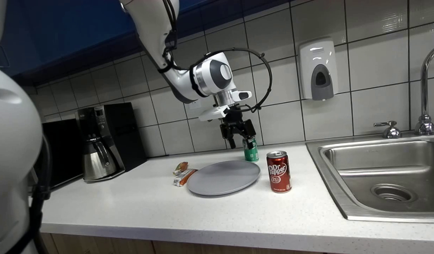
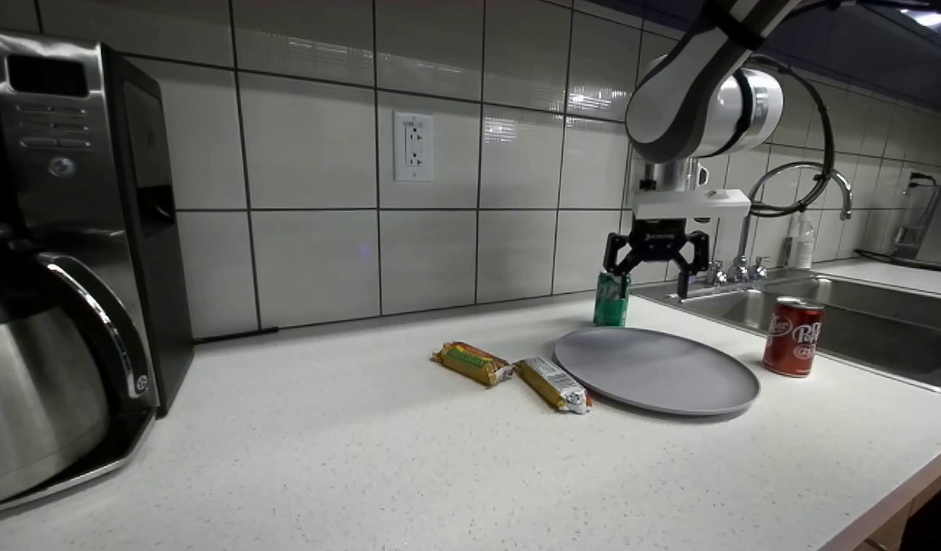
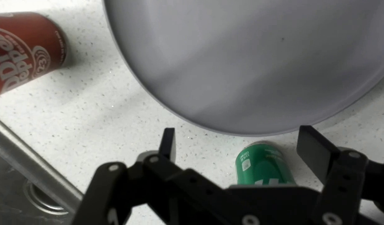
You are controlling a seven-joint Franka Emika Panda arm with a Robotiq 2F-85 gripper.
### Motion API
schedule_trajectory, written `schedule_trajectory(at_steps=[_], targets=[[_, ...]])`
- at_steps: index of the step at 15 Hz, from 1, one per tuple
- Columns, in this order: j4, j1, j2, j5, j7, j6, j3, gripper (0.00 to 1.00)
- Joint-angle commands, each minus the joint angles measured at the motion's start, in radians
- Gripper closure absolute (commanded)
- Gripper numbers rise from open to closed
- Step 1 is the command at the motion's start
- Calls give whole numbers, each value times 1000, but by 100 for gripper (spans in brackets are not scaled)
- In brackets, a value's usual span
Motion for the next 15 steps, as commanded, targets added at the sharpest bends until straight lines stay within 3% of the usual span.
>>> schedule_trajectory(at_steps=[1,8,15], targets=[[65,-1,41,-29,27,-12,-11,0],[168,-3,112,-25,14,-29,-25,0],[257,-24,188,21,-59,-35,11,0]])
